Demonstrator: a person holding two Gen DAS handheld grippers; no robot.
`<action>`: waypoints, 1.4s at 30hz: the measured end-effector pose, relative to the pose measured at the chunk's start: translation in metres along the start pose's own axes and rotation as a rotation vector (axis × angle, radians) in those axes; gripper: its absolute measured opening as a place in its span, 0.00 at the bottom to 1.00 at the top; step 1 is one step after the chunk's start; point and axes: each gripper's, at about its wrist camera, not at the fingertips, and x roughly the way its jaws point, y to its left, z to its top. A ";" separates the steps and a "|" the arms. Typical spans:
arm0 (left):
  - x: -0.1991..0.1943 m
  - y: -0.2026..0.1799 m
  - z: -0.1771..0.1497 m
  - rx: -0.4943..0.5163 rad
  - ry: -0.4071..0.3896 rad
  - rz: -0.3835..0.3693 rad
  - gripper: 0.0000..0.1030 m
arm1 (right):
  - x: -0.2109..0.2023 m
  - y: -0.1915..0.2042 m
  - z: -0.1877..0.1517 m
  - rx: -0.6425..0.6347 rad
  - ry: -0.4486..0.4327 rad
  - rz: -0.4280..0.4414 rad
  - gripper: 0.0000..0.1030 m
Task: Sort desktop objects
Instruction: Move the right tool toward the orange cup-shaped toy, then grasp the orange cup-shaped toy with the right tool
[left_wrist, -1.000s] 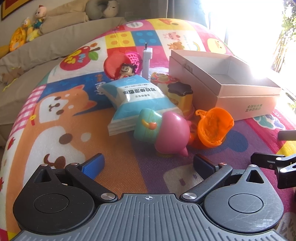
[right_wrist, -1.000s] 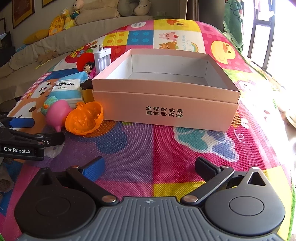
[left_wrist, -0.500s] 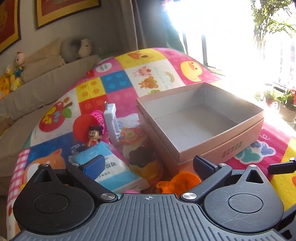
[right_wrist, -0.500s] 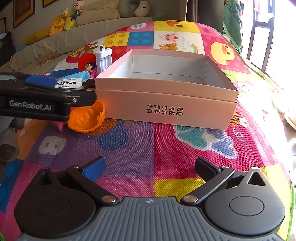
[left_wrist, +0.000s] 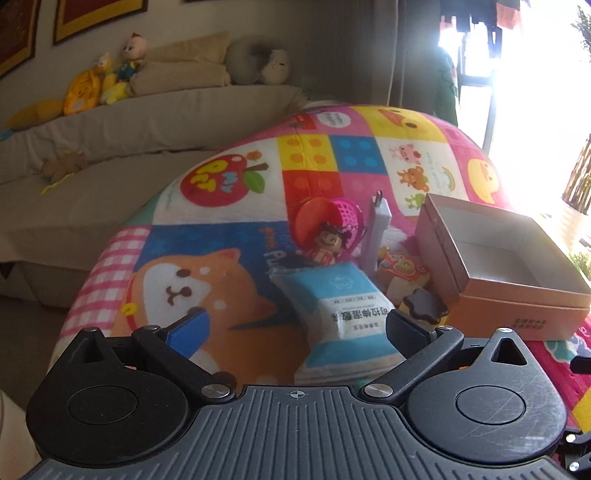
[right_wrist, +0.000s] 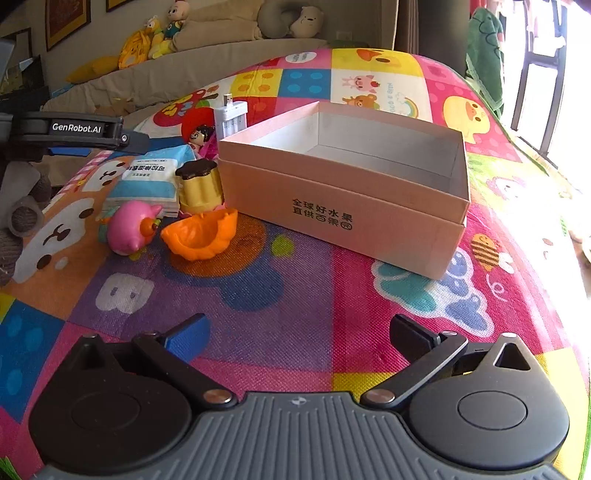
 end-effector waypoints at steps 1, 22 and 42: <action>-0.004 0.006 -0.006 -0.011 0.011 -0.005 1.00 | 0.001 0.005 0.006 -0.011 -0.014 0.017 1.00; 0.001 -0.067 -0.048 0.137 0.133 -0.283 1.00 | -0.014 -0.004 -0.015 -0.051 -0.042 -0.062 0.45; 0.020 -0.088 -0.039 0.238 0.142 -0.153 0.80 | -0.020 -0.007 -0.032 -0.023 -0.050 -0.131 0.96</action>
